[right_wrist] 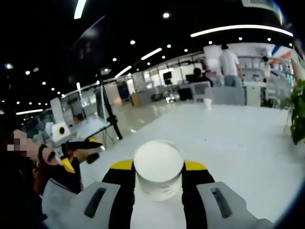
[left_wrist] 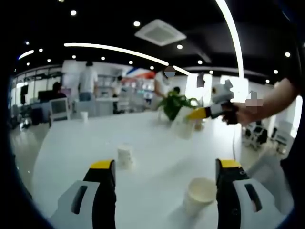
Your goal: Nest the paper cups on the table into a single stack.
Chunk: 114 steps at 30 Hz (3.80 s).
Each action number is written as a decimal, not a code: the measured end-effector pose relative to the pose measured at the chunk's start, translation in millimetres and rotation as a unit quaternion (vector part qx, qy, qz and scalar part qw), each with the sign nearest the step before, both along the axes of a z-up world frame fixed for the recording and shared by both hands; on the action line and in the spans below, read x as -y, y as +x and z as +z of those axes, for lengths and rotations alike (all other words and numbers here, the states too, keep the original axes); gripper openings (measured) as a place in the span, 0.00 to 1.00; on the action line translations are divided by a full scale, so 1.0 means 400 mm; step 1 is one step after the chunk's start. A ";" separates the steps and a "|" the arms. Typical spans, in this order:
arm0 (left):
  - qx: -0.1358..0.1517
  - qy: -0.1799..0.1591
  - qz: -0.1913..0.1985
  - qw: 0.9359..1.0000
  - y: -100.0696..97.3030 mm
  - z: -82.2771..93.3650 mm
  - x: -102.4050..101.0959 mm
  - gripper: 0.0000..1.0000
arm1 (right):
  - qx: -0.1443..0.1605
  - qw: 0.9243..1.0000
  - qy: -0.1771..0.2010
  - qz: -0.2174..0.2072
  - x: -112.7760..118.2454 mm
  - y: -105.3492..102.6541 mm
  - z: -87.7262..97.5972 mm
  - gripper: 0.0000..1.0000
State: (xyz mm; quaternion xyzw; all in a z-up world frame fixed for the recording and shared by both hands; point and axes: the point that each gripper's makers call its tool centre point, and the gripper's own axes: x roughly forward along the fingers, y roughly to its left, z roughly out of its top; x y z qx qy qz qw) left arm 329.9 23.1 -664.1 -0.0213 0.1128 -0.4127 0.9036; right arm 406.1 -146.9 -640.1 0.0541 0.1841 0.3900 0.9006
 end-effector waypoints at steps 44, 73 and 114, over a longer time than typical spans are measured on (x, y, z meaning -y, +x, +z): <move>0.006 -0.028 -0.049 0.998 -0.015 0.038 0.088 0.71 | -0.043 0.982 0.184 0.006 -0.109 -0.081 0.077 0.34; -0.011 -0.062 -0.107 0.992 -0.053 0.061 0.163 0.51 | -0.062 0.978 0.187 0.073 -0.209 -0.141 0.057 0.34; 0.005 -0.062 -0.110 0.992 -0.054 0.072 0.115 0.15 | -0.086 0.969 0.192 0.132 -0.229 -0.201 0.016 0.34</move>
